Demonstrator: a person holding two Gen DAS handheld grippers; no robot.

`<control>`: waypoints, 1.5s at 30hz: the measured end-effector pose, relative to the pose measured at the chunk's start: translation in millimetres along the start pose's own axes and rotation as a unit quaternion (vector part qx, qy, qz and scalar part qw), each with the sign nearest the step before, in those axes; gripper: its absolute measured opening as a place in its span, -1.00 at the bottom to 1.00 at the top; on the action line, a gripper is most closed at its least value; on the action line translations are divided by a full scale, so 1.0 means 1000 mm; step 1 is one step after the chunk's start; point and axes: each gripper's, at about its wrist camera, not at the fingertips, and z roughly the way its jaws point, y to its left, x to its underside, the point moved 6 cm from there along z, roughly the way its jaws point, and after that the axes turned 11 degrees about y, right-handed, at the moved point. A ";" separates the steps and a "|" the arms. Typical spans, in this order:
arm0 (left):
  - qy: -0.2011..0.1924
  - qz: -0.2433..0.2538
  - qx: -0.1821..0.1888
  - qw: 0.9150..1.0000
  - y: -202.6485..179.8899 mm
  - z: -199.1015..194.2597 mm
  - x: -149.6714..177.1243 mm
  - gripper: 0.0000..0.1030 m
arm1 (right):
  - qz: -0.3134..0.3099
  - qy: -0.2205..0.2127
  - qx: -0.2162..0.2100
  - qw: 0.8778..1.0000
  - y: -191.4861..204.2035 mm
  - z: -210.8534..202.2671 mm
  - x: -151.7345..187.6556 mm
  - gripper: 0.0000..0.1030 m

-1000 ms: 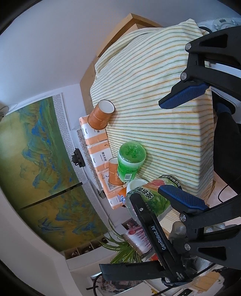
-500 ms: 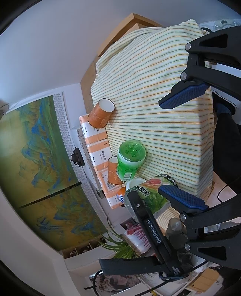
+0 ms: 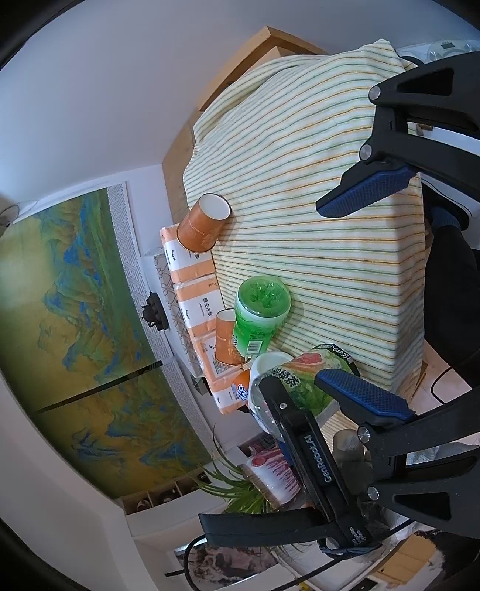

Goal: Flip cup upside down
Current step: 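Rotate the jar bottom-up with the left gripper and lower it onto the table, then open the left gripper and release the standing jar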

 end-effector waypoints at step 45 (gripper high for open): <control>-0.109 -0.038 -0.131 0.985 0.065 -0.151 0.034 0.99 | -0.082 -0.134 0.073 0.985 0.070 -0.039 -0.013 0.81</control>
